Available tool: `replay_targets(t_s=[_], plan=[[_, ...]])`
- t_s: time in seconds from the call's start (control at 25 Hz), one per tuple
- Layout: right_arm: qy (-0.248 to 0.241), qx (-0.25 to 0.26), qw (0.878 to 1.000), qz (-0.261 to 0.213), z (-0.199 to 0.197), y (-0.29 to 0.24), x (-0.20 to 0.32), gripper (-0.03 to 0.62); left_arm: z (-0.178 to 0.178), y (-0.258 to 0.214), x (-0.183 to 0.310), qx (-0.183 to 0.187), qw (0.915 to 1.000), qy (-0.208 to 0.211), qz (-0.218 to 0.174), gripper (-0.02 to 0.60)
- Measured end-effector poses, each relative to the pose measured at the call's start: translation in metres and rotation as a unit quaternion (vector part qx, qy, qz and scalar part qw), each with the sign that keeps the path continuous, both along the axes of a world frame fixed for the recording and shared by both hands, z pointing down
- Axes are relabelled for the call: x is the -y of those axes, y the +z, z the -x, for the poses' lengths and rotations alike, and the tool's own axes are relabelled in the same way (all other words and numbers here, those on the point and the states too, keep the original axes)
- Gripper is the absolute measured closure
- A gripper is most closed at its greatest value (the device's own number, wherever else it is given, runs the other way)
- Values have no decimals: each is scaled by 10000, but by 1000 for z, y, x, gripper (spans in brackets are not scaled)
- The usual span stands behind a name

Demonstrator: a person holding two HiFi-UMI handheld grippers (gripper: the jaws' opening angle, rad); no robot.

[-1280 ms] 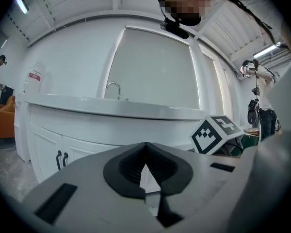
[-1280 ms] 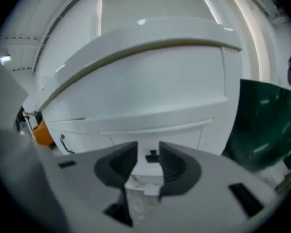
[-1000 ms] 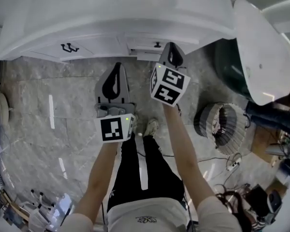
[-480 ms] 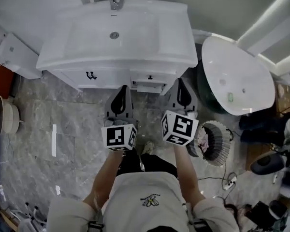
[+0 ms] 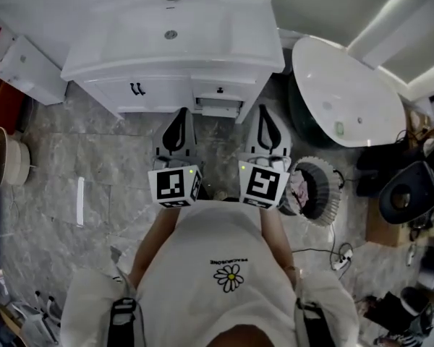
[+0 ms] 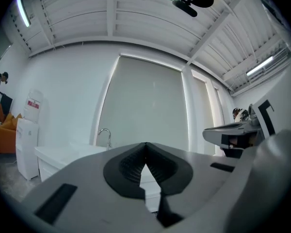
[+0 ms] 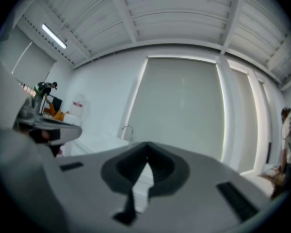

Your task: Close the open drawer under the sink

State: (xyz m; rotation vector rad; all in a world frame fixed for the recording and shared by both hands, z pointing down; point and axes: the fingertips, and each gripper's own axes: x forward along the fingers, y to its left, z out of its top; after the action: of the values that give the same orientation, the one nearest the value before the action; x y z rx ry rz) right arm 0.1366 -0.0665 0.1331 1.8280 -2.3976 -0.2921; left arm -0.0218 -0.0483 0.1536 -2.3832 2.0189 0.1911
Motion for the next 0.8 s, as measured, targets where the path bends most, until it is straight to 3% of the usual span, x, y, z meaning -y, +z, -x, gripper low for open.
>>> replay_targets(t_s=[0.36,0.8], plan=[[-261,269,9993,61,4,-4,-7,565,-4,-24,-8,69,9994,-61,-334,560],[-283,422,9984,251,-10,6,-11,565,-21,-25,-12,90,9992,-38,-383,560]])
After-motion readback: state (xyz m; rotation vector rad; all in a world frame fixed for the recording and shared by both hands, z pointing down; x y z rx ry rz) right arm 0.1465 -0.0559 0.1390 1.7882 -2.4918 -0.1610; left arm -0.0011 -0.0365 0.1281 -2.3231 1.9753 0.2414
